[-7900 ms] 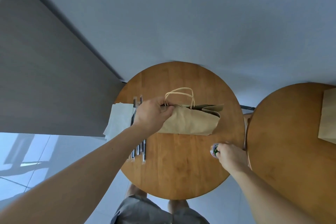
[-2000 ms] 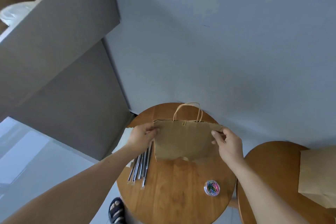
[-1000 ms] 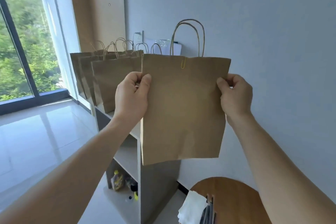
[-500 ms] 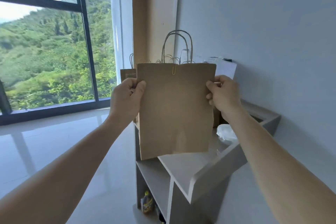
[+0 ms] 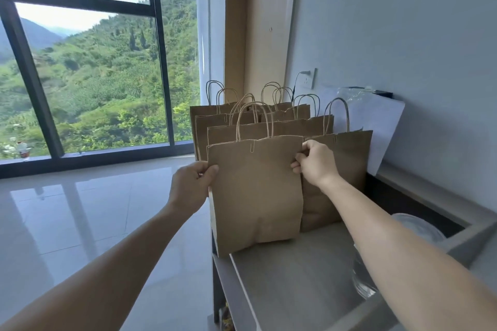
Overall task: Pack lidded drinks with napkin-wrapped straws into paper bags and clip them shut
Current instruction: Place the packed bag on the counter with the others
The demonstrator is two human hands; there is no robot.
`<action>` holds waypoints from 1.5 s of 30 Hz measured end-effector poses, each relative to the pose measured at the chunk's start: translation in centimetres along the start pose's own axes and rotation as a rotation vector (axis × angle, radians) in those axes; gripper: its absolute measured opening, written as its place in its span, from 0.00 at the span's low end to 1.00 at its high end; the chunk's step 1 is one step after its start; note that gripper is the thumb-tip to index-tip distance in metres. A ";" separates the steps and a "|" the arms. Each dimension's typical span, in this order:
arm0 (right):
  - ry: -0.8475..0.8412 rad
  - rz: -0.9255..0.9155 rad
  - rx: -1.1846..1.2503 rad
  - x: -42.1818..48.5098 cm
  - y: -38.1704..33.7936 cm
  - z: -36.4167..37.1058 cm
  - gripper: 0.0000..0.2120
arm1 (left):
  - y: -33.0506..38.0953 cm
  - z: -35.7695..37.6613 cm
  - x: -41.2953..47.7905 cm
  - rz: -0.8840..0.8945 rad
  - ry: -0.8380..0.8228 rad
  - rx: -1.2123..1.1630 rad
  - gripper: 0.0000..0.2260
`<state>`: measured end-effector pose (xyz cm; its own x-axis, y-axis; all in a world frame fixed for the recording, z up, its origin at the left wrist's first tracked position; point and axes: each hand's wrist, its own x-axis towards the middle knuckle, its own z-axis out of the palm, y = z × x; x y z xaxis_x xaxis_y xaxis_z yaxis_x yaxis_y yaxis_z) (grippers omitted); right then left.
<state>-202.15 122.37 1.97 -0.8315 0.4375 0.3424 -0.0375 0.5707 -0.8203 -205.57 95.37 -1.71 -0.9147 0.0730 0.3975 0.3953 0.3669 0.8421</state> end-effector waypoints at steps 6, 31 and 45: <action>0.075 -0.015 -0.087 3.3 0.4 0.6 0.12 | -0.8 1.9 1.3 0.055 -0.014 -0.005 0.09; 0.137 -0.223 -0.263 -1.5 0.4 0.1 0.24 | 2.2 2.9 2.3 0.718 0.122 0.627 0.40; 0.307 0.217 -0.745 -19.2 2.6 -13.6 0.24 | 12.9 14.5 -7.1 0.869 -0.727 0.455 0.31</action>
<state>-178.74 124.85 -0.53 -0.5857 0.6989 0.4104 0.5723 0.7152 -0.4012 -195.15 113.07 1.03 -0.2519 0.9041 0.3453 0.9666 0.2180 0.1344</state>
